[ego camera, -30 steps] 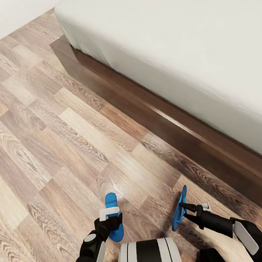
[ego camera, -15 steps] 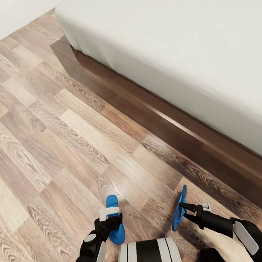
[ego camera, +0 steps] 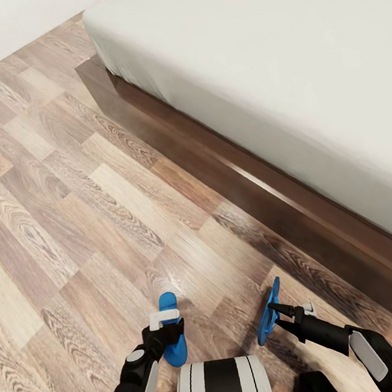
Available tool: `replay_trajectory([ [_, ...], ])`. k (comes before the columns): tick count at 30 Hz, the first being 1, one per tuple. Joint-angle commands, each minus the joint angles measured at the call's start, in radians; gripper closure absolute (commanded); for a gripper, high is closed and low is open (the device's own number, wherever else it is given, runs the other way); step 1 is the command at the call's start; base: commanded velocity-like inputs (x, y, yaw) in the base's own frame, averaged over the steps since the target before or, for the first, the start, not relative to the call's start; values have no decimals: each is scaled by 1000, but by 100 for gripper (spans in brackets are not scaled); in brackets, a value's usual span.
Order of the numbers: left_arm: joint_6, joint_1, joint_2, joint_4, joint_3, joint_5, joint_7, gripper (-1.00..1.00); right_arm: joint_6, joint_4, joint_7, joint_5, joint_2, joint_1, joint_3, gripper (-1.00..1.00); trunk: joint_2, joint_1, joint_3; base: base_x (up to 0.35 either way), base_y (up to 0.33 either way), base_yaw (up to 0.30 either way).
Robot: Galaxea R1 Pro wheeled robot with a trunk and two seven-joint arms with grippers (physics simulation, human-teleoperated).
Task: In the bedroom, move the book from the bed onto either nightstand, and place the two sandals side by side next to the bed.
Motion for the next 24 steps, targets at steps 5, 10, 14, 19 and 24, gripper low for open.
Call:
replay_trajectory([
  [5, 5, 0, -2, -1, -1, 5, 4, -100, 5, 0, 3, 0, 0, 0, -2, 100, 0, 0, 0, 0, 0, 0],
  [10, 5, 0, -2, -1, -1, 5, 5, -100, 5, 0, 3, 0, 0, 0, -2, 100, -1, 1, -8, 0, 0, 0],
  [14, 5, 0, -2, -2, -1, 5, 5, -100, 5, 0, 3, 0, 0, 0, -2, 100, -2, 3, -24, 0, 0, 0],
  [19, 5, 0, -2, -2, -1, 5, 5, -100, 5, 0, 3, 0, 0, 0, -2, 100, -3, 5, -43, 0, 0, 0],
  [24, 5, 0, -2, -3, -1, 5, 5, -100, 5, 0, 3, 0, 1, 0, -2, 100, -4, 7, -62, 0, 0, 0],
])
